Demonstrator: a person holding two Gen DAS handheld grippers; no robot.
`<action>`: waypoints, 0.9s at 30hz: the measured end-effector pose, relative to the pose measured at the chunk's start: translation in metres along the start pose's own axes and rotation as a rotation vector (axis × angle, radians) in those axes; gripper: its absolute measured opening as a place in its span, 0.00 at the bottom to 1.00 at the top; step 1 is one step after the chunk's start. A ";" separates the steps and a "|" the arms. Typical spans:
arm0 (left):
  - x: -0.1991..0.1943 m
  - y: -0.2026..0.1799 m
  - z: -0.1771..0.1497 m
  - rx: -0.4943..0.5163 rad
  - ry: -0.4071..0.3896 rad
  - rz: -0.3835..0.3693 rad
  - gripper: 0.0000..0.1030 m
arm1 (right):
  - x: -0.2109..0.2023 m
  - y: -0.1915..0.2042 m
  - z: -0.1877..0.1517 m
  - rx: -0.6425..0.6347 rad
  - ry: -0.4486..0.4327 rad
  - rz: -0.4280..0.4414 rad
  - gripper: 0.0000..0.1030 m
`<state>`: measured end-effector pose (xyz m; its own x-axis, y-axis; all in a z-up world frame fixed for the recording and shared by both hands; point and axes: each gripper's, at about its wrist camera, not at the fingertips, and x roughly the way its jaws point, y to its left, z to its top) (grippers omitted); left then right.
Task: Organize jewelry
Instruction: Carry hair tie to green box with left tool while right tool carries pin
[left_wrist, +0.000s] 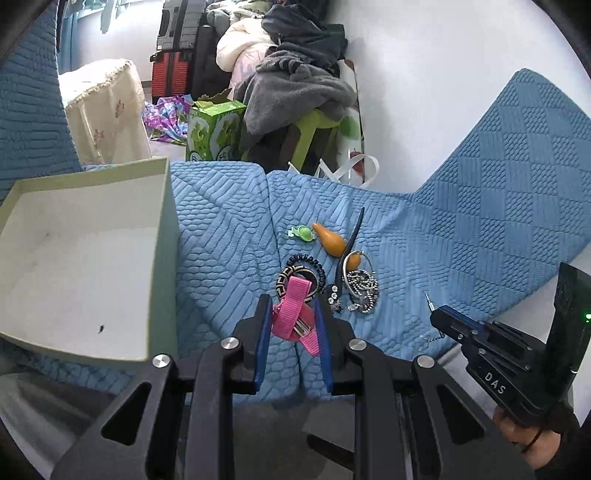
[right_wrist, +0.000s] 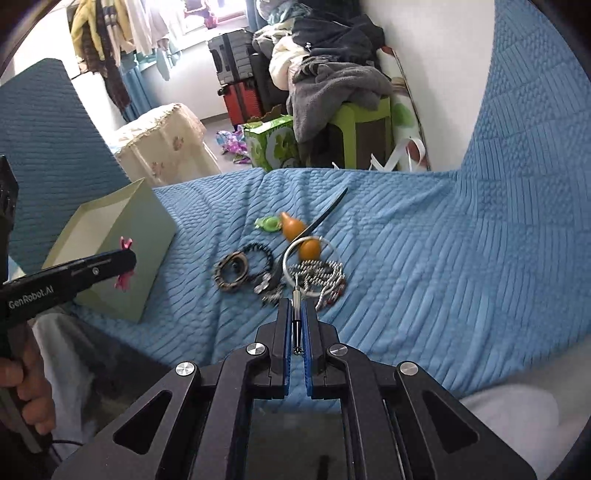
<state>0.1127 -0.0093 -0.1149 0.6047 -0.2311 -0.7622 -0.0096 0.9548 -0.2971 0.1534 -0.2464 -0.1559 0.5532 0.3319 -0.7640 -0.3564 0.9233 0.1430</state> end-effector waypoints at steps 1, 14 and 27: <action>-0.006 0.001 0.003 0.002 -0.009 0.002 0.23 | -0.002 0.003 0.003 0.000 -0.005 -0.012 0.03; -0.096 0.021 0.061 0.056 -0.173 -0.014 0.23 | -0.082 0.073 0.087 -0.016 -0.215 0.059 0.04; -0.128 0.086 0.078 0.027 -0.215 0.080 0.23 | -0.077 0.165 0.126 -0.092 -0.232 0.179 0.04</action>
<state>0.0968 0.1167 0.0017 0.7584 -0.1123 -0.6420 -0.0448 0.9737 -0.2233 0.1471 -0.0950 0.0058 0.6288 0.5325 -0.5666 -0.5246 0.8284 0.1964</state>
